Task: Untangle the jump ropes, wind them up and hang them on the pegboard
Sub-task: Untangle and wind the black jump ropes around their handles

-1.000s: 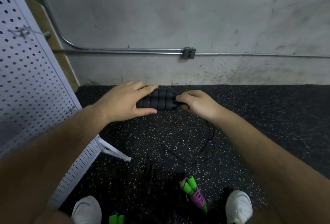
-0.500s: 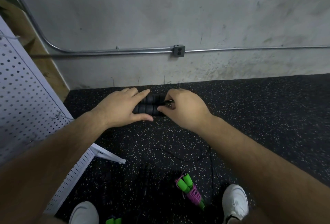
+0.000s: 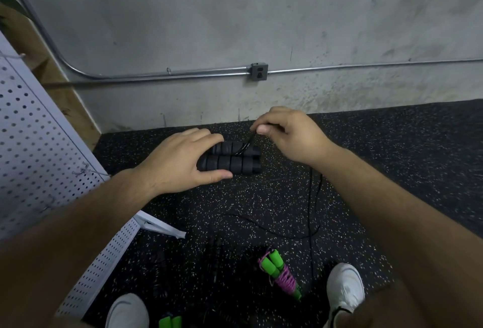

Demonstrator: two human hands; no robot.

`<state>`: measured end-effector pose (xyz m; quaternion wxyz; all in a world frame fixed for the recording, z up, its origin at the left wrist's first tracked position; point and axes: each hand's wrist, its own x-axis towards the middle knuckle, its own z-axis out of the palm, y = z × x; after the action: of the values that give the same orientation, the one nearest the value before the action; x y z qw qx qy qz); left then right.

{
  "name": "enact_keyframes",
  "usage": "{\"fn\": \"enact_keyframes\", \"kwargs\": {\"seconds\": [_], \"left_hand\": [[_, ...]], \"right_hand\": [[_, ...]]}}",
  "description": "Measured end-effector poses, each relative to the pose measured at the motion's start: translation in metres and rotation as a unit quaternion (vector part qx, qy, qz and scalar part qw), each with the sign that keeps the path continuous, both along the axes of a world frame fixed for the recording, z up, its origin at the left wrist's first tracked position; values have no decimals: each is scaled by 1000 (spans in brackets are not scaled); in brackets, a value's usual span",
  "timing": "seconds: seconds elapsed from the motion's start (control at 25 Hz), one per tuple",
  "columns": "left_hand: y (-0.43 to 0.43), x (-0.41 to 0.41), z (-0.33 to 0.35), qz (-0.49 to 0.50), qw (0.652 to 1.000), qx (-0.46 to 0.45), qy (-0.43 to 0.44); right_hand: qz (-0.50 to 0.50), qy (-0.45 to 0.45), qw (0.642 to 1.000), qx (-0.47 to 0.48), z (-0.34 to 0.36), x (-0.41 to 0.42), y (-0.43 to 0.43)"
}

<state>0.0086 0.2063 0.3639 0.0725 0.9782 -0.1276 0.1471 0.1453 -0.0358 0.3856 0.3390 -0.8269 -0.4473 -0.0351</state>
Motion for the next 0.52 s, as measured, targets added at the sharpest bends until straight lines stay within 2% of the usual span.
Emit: {"fn": "enact_keyframes", "kwargs": {"seconds": [0.08,0.16,0.2,0.36,0.52], "left_hand": [[-8,-3,4,-4,1000,-16,-21],[-14,-4,6,11,998,-35,-47],[-15,-3,6,22,997,-36,-66],[-10,5,2,80,990,29,-114],[10,15,-8,126,986,59,-90]], "right_hand": [[4,109,992,60,-7,-1,6],[23,261,956,130,-18,-10,13],[23,309,940,139,-25,-16,18],[-21,330,944,3,-44,-53,36],[-3,295,954,-57,-36,-72,42]]}}
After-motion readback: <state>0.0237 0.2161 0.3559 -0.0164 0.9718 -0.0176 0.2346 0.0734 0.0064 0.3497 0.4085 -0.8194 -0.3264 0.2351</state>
